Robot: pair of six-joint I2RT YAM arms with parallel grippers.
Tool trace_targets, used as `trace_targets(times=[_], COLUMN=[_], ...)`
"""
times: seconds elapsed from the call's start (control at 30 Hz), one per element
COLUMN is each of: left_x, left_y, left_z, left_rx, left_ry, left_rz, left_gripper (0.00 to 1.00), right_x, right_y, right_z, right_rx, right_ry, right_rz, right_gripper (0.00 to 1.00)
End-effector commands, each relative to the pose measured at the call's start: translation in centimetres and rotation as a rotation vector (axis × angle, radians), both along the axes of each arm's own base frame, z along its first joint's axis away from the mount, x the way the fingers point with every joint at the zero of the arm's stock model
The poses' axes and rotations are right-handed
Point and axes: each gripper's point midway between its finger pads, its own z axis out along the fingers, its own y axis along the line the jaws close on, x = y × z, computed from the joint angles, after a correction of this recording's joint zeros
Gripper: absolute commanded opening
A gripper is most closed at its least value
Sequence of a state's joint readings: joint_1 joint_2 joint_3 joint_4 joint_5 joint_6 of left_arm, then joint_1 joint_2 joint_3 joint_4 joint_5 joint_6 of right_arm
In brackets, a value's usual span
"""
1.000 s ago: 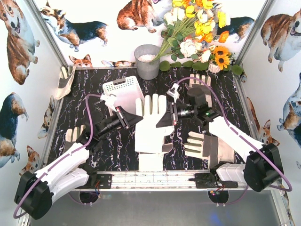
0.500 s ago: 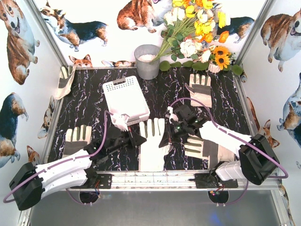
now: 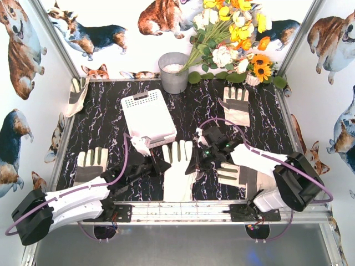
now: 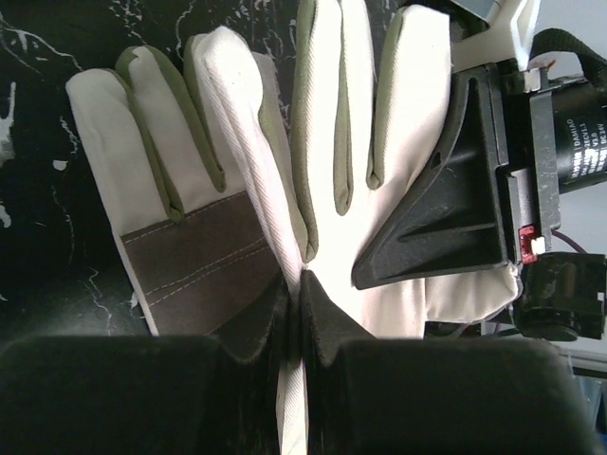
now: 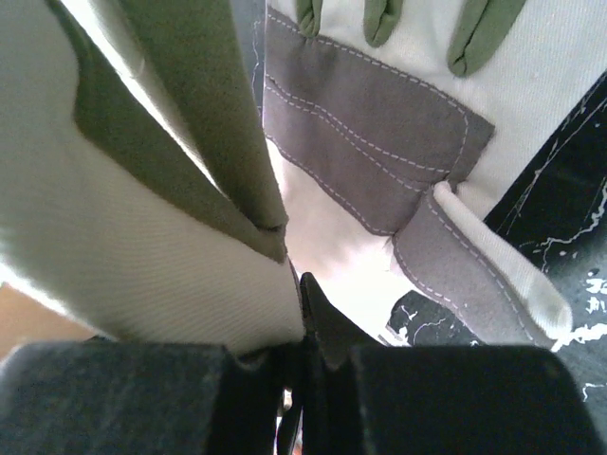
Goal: Put the gloves into the storage basket
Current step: Pair the glove with the glove.
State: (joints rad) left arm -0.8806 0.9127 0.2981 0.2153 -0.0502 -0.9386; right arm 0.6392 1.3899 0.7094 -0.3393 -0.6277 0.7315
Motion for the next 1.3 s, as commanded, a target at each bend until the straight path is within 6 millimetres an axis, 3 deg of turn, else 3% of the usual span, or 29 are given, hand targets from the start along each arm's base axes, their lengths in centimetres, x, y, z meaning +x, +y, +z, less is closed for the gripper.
trace_targets(times=[0.0,0.77,1.27], left_x=[2.1,3.1,3.8], left_y=[1.6,1.1,0.6], left_z=[-0.4,-2.5,-1.1], left_rx=[0.066,0.16,0.185], left_ry=[-0.053,-0.067,-0.093], left_rz=[0.108,0.094,0.083], left_gripper=[0.0,0.0,0.0], right_x=[-0.5,0.1,0.7], right_y=[-1.7,-2.7,-2.1], right_z=[-2.9,-5.7,-3.8], right_rx=[-0.111,-0.232,-0.193], right_ry=[0.04,0.072,0.037], right_rz=[-0.026,-0.055,-0.047], right_gripper=[0.0,0.0,0.0])
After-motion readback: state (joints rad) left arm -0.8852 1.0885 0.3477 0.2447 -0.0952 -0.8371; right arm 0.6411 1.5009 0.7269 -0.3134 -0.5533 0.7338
